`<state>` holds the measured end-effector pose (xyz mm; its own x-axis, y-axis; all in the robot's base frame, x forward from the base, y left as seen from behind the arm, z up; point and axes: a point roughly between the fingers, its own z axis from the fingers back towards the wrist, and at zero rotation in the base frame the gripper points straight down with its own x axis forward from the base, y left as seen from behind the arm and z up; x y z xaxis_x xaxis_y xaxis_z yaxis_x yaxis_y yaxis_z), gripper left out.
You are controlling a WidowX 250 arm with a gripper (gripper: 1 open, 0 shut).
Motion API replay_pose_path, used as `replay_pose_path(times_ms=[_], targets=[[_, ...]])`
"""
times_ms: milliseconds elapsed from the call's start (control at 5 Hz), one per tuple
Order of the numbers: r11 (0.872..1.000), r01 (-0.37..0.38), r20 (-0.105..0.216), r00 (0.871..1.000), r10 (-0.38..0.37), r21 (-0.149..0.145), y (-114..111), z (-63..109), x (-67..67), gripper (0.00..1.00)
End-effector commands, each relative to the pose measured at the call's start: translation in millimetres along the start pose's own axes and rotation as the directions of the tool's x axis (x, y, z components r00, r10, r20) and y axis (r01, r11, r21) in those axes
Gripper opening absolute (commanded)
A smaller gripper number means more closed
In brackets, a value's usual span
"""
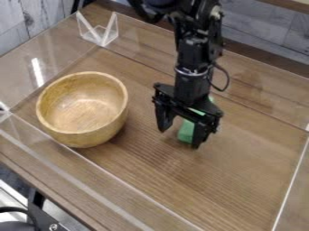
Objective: Put green stick into wooden bowl
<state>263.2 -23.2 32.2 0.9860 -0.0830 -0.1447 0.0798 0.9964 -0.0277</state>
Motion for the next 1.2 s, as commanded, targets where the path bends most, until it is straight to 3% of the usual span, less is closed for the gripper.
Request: replay_pose_path(times_ms=[0,200,400,600,1000], targets=[[1.000,-0.015,0.048,0.999,0.015,-0.001,3.1,4.8,8.5,1.00],[1.000,-0.022,0.054,0.998,0.022,0.000,4.3,1.0,10.7,1.00],[1.000,-0.029,0.061,0.998,0.029,0.001,5.0,-0.8,11.8,0.00],[1.000,-0.031,0.053,0.998,0.031,-0.001,4.3,-1.5,11.4,0.00],[0.998,-0.048,0.061,0.997,0.051,-0.047,0.8,21.7,15.1,0.00]])
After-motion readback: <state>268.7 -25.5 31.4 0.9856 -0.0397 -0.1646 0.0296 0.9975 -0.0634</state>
